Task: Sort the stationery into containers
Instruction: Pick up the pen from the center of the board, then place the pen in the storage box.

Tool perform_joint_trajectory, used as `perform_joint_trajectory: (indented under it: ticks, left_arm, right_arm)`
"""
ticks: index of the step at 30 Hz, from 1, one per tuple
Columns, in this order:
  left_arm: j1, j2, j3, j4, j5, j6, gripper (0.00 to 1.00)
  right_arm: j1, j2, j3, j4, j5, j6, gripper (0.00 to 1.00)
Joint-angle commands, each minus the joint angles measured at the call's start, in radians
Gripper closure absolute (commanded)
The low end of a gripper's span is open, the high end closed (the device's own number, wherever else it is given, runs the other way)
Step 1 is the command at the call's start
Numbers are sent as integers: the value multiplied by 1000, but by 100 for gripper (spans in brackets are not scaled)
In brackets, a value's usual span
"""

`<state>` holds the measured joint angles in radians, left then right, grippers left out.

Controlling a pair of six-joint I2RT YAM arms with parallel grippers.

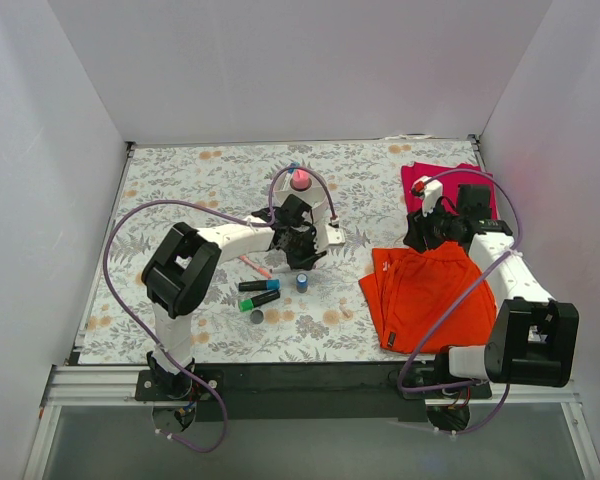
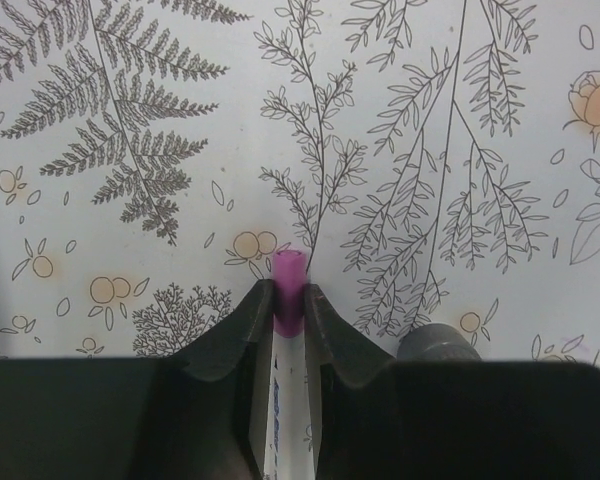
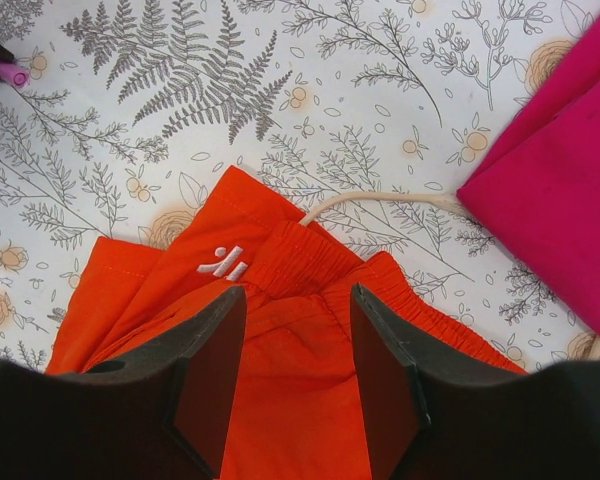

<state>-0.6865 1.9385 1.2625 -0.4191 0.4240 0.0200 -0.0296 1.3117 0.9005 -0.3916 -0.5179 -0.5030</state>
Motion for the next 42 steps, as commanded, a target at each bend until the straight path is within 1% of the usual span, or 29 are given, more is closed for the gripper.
perform_joint_trajectory:
  ticks: [1,4,5,8,9,11,12,13,14,15,16,17,18,19,20,21,23,24,27,29,32,37,42]
  left_arm:
    - [2,-85,64,-70,36,9,100]
    - [13,-114,191,-61,82,-6,100]
    - [18,-118,266,-61,91,-9,100]
    - [38,-131,375,-70,145,-14,100]
    - [48,-134,434,-58,162,-76,100]
    - [88,-150,478,-15,196,-141,100]
    - [106,-162,482,71,202,-191,100]
    - [151,-176,469,135,208,-303,100]
    - [177,-190,450,205,217,-375,100]
    - [205,-231,377,388,210,-443,100]
    - [259,-251,332,501,197,-574,100]
    - [281,-277,266,617,153,-630,100]
    - [316,-312,205,863,106,-673,100]
    - [329,-325,89,975,61,-727,100]
    - [335,-326,54,1067,5,-732,100]
    - [347,-302,35,1161,7,-724,100]
    - [361,-265,32,1195,18,-745,100]
    - [370,-224,29,1242,22,-761,100]
    - [377,-165,-2,1357,19,-795,100]
    - [377,-109,1,1405,10,-818,100]
    - [380,-49,6,1448,-13,-828,100]
    - [404,22,29,1470,-28,-842,100]
    - [410,97,40,1477,-5,-854,100]
  right_arm:
    - [2,20,52,23,28,0,46]
    - [2,38,107,2,56,12,46]
    - [2,43,121,-19,64,15,46]
    - [2,75,179,-72,87,8,46]
    - [2,81,195,-81,100,0,46]
    - [2,101,222,-96,117,-5,46]
    - [2,107,227,-98,131,-8,46]
    - [2,115,232,-98,139,-6,46]
    - [2,133,242,-98,147,-5,46]
    - [2,142,248,-98,163,1,46]
    - [2,150,253,-98,171,7,46]
    - [2,162,258,-96,176,11,47]
    - [2,167,267,-96,185,12,46]
    - [2,172,274,-96,191,17,46]
    - [2,182,281,-96,197,21,46]
    - [2,188,296,-96,212,24,47]
    - [2,208,310,-98,228,35,47]
    - [3,215,324,-98,243,40,47]
    - [3,231,353,-111,257,55,47]
    - [7,242,363,-121,272,50,47]
    - [10,248,382,-144,289,44,47]
    - [10,248,385,-165,289,46,47]
    - [13,251,385,-168,288,47,47]
